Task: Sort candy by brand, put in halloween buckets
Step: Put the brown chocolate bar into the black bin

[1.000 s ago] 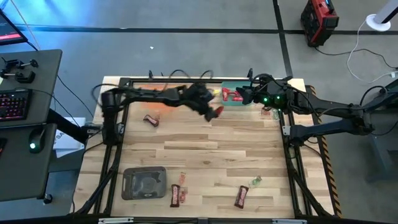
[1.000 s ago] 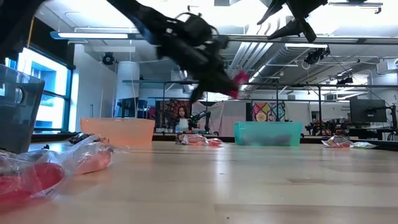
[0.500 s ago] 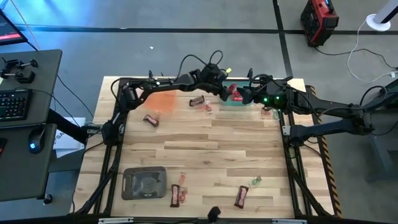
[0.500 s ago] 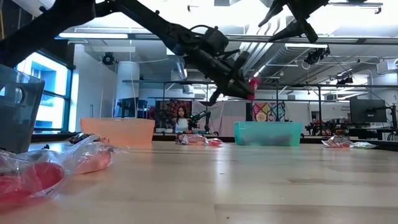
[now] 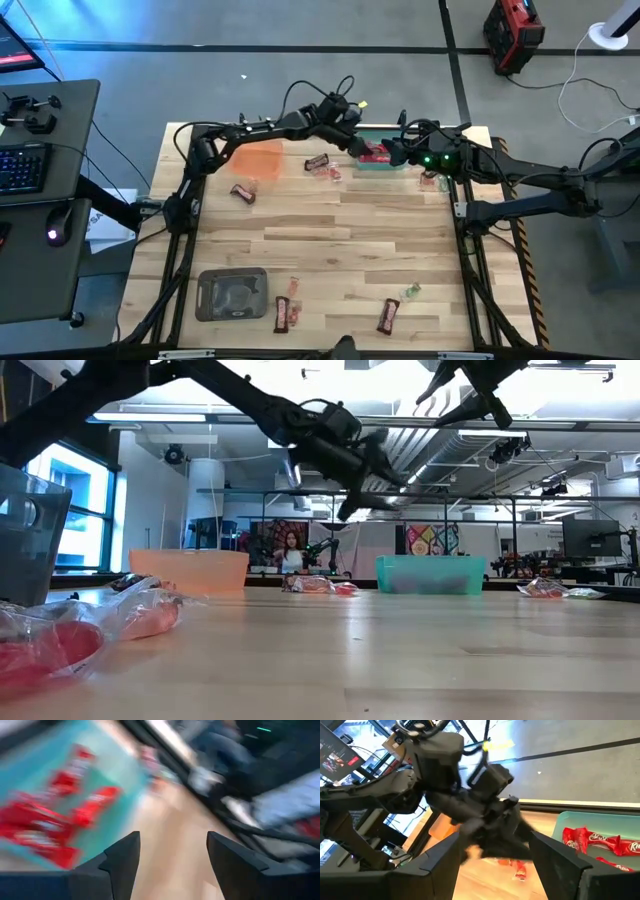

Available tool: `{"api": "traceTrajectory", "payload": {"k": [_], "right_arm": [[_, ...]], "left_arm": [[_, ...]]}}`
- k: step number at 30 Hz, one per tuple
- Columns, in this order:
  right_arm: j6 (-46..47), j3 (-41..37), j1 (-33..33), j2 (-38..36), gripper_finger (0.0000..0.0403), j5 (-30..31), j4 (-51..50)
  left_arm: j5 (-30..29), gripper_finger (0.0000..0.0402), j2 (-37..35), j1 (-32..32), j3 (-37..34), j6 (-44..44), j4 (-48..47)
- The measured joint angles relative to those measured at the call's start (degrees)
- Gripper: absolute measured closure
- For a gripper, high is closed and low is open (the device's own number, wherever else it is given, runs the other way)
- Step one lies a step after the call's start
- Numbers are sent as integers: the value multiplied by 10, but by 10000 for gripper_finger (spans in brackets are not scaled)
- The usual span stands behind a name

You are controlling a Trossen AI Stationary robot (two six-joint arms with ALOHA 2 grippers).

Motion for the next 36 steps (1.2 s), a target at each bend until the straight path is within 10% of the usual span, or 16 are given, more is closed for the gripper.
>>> {"api": "traceTrajectory", "payload": {"k": [4, 11, 25, 36], "right_arm": [[-2, 0, 0, 0, 176, 0, -6], [6, 0, 0, 0, 176, -6, -47], [234, 0, -100, 53, 176, 4, -405], [245, 0, -269, 206, 176, 54, -488]], "left_arm": [[41, 184, -39, 16, 0, 2, -71], [-78, 204, -187, 19, -91, 116, -203], [-202, 213, -631, -4, -548, -72, -33], [-214, 213, -793, -10, -617, -149, -25]]}}
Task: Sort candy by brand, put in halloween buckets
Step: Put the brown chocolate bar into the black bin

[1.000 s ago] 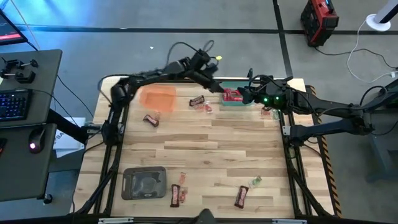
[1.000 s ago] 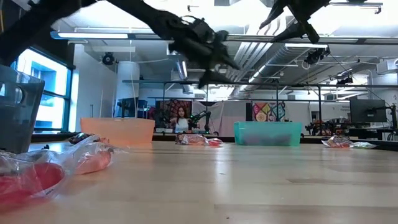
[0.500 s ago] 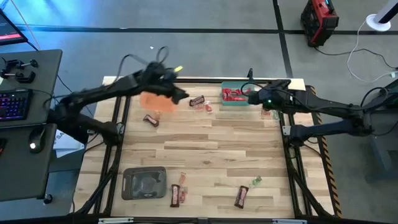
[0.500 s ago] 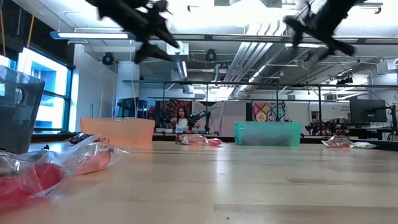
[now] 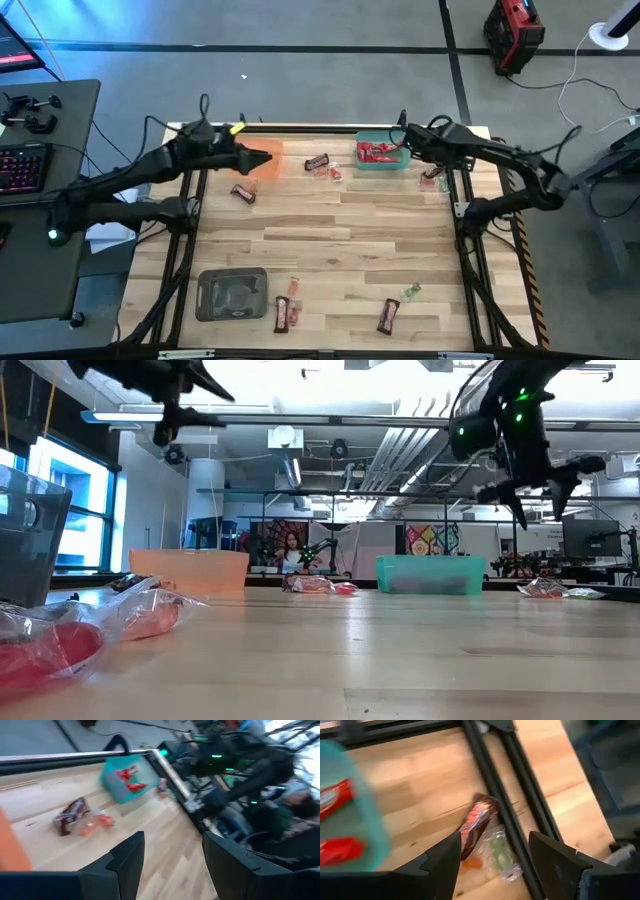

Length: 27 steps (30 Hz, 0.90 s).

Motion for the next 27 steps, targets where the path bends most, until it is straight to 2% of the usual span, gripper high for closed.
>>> {"api": "traceTrajectory", "payload": {"k": [4, 7, 11, 14, 17, 21, 27], "right_arm": [[6, 0, -43, 19, 176, 2, 11], [-29, -8, -81, 23, 176, -11, 38], [-68, -69, -139, 22, 176, -111, 144], [-77, -123, -158, 22, 176, -171, 236], [-49, -158, -159, 22, 176, -173, 267], [-37, -184, -153, 22, 176, -143, 274], [-26, -221, -153, 22, 176, -161, 353]], "left_arm": [[39, 213, -46, -1, 0, 0, -10], [39, 213, -79, -1, 0, 0, -45], [10, 213, -112, -1, 0, 0, -92], [-6, 213, -124, -1, 0, 0, -104], [-17, 213, -128, -1, 0, 0, -104], [-18, 213, -127, -1, 0, -3, -104], [-18, 213, -124, -1, 0, -3, -104]]}}
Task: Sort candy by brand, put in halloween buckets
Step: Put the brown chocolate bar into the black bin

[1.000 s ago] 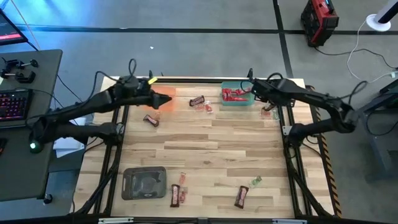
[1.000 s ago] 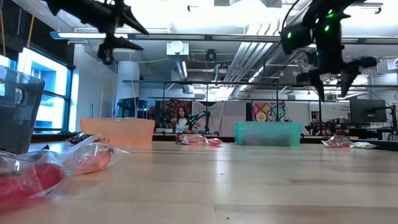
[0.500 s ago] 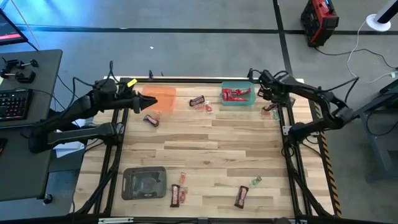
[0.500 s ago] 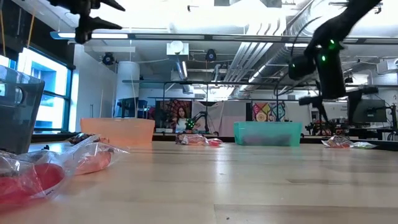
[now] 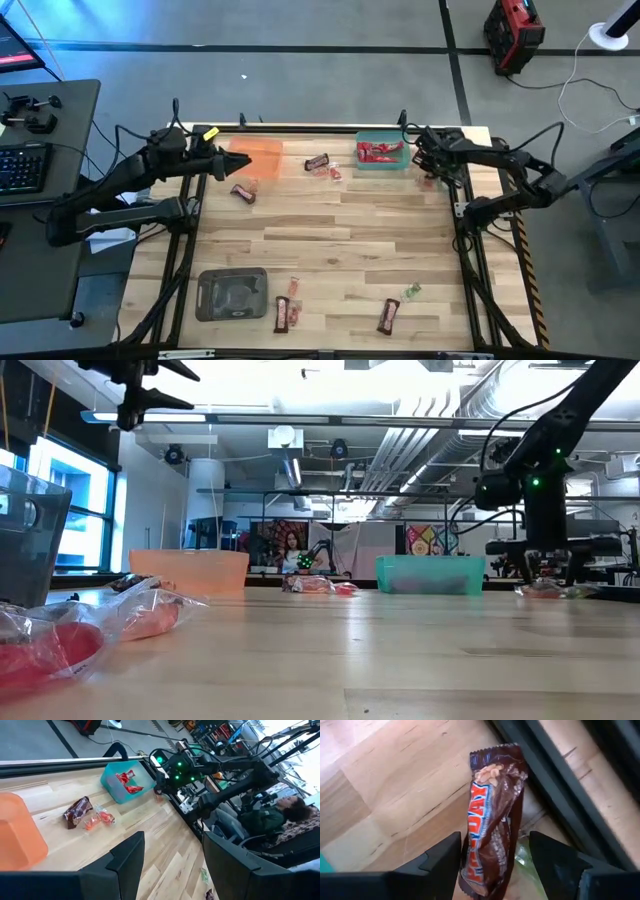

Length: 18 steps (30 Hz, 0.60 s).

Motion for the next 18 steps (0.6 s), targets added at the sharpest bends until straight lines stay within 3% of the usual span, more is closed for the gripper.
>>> {"api": "traceTrajectory", "payload": {"k": [4, 12, 18], "right_arm": [[1, -4, 0, 0, 191, -2, 10], [-36, -1, 0, 0, 272, -12, 8], [-92, 27, 0, 0, 281, -6, -22]], "left_arm": [[0, 213, -1, 0, 0, 0, 0], [-6, 213, -1, 0, 0, -1, 0], [-14, 213, 0, 0, 0, -1, 0]]}}
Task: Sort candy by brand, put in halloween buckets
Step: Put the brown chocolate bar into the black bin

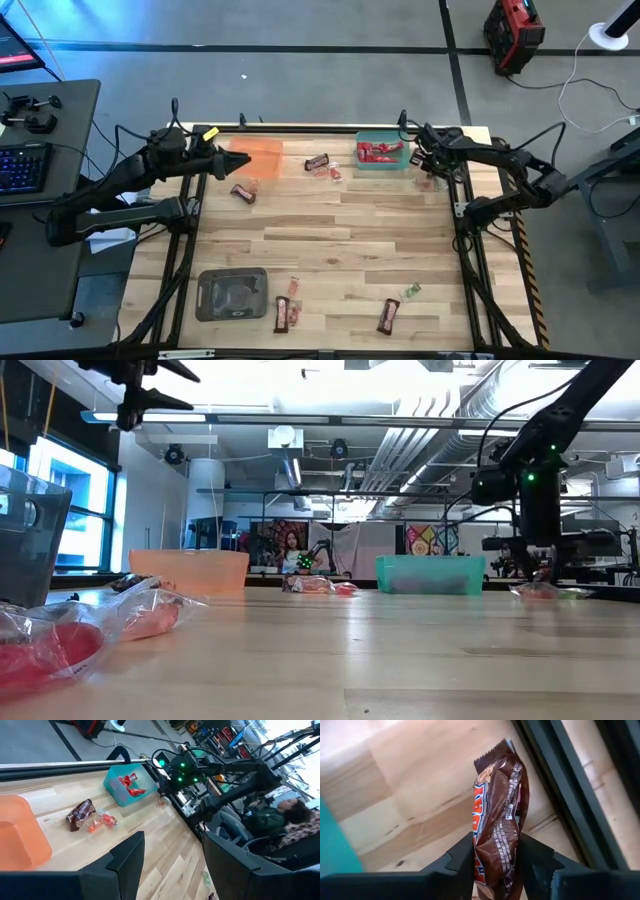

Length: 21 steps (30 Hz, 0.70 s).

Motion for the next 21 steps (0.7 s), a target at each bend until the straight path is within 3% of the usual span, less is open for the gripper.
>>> {"api": "traceTrajectory", "payload": {"k": [11, 21], "right_arm": [[-68, 42, 17, 0, 287, 29, -25], [-101, 97, 85, -43, 346, 107, -115]], "left_arm": [[-24, 213, 1, 0, 0, 0, 0], [-25, 213, 9, 0, 0, 0, 0]]}}
